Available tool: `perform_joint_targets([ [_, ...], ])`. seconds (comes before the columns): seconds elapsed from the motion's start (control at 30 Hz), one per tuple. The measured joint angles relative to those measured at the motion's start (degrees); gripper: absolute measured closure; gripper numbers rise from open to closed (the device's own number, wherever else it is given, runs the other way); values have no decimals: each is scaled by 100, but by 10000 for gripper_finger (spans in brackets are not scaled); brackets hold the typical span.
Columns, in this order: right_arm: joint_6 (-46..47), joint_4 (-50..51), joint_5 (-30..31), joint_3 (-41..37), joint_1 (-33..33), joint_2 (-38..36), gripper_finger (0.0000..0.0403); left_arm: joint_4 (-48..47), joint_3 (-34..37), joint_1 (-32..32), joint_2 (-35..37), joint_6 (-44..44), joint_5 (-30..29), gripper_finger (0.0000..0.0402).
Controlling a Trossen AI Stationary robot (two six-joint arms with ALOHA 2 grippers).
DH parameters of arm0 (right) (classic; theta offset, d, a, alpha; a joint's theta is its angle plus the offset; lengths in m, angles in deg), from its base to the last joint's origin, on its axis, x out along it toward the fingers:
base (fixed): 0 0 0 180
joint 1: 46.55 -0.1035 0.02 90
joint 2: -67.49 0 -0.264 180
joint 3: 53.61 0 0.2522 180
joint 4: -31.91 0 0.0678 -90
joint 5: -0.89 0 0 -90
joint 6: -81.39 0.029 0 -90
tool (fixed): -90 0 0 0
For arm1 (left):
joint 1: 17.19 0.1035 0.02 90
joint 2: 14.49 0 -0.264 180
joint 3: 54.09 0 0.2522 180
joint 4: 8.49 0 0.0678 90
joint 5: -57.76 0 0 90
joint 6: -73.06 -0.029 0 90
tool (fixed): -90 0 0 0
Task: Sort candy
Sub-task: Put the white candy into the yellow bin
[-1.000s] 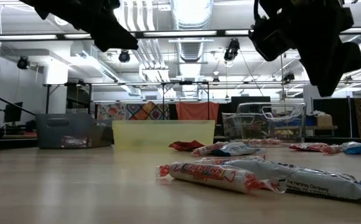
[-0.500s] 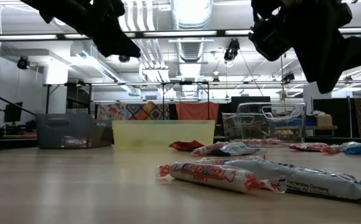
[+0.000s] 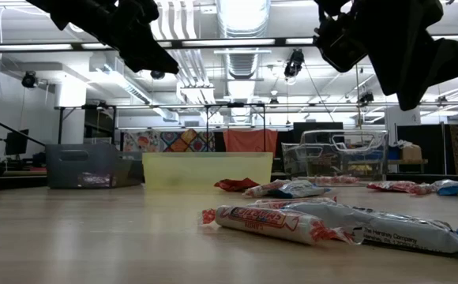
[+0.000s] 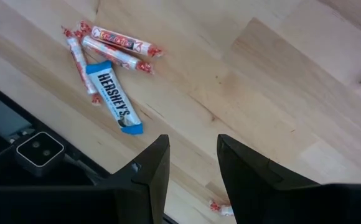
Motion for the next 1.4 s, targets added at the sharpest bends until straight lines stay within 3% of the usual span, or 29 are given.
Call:
perform_joint_targets([
  [0.3,-850,171,-22,0,-239,2,275,0,0,0,-9,1,2,293],
  [0.4,-221,1123,80,0,-278,2,275,-2,0,0,-9,8,2,293],
  [0.5,295,2286,601,0,-277,2,275,2,0,0,-9,13,2,293],
  [0.67,243,3433,939,-2,-55,-53,275,2,0,0,-9,48,2,293],
  [0.87,-548,3235,1389,-2,316,-79,275,-2,0,0,-9,70,3,293],
  [1.03,-1887,2736,1573,-2,485,-79,275,-6,9,1,-9,131,4,293],
  [1.17,-1432,2862,1569,-4,721,-79,275,-4,9,0,-11,248,4,293],
  [1.4,-1651,2835,1912,-411,1231,-79,275,4,9,0,-11,354,4,293],
])
